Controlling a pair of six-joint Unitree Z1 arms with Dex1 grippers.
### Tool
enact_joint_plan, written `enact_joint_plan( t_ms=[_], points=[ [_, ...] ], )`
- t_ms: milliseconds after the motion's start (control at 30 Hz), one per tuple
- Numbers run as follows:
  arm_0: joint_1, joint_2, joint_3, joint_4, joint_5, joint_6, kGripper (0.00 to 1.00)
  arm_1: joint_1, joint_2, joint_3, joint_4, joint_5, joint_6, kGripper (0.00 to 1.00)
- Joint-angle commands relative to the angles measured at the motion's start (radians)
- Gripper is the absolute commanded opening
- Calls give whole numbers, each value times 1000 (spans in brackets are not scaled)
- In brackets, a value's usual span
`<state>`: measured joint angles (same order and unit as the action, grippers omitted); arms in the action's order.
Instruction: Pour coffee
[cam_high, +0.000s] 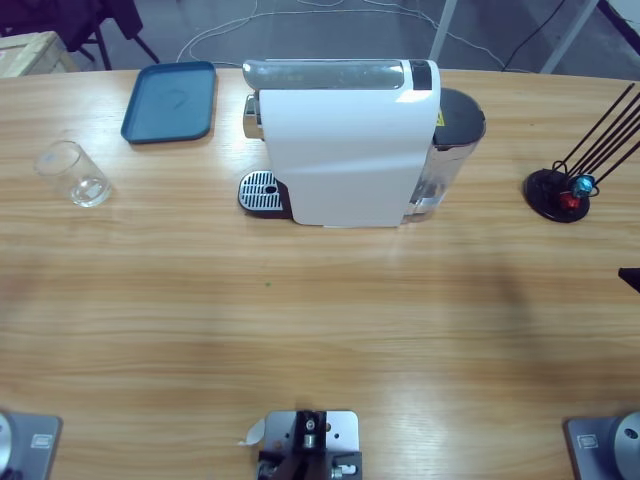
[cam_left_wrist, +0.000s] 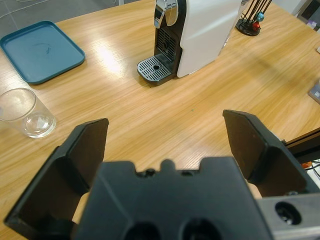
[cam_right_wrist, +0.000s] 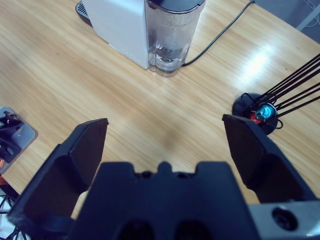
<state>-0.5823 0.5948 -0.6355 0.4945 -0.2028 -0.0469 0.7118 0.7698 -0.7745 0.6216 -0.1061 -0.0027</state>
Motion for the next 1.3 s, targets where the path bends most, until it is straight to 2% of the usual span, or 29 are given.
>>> enact_joint_plan(
  t_ms=[33, 300, 367, 500, 633, 733, 867, 1033, 1167, 1300],
  points=[
    [-2, 13, 31, -10, -11, -10, 1000, -3, -10, 34, -13, 8, -13, 1000],
    [-2, 3, 38, -21, -5, -45, 1000, -2, -21, 36, -13, 8, -13, 1000],
    [-2, 66, 19, -20, -3, -53, 1000, -2, -16, 35, -16, 8, -11, 1000],
    [-2, 223, -120, -39, -18, -53, 1000, -2, 59, 22, -8, 9, -11, 1000],
    [-2, 453, -335, -55, -94, -61, 1000, -2, 78, 17, -5, 6, -10, 1000],
    [-2, 593, -427, -116, -105, -179, 1000, -2, 71, 17, -5, 7, -10, 1000],
    [-2, 766, -501, -148, -232, -421, 1000, -2, 81, 13, -5, 6, -8, 1000],
    [-1, 880, -500, -188, -264, -533, 1000, -2, 87, 11, -5, 6, -7, 1000],
    [22, 948, -498, -299, -265, -591, 999, -2, 94, 9, -5, 8, -7, 1000],
    [25, 1052, -497, -429, -334, -658, 987, -2, 92, 8, -3, 9, -7, 1000]
  ],
)
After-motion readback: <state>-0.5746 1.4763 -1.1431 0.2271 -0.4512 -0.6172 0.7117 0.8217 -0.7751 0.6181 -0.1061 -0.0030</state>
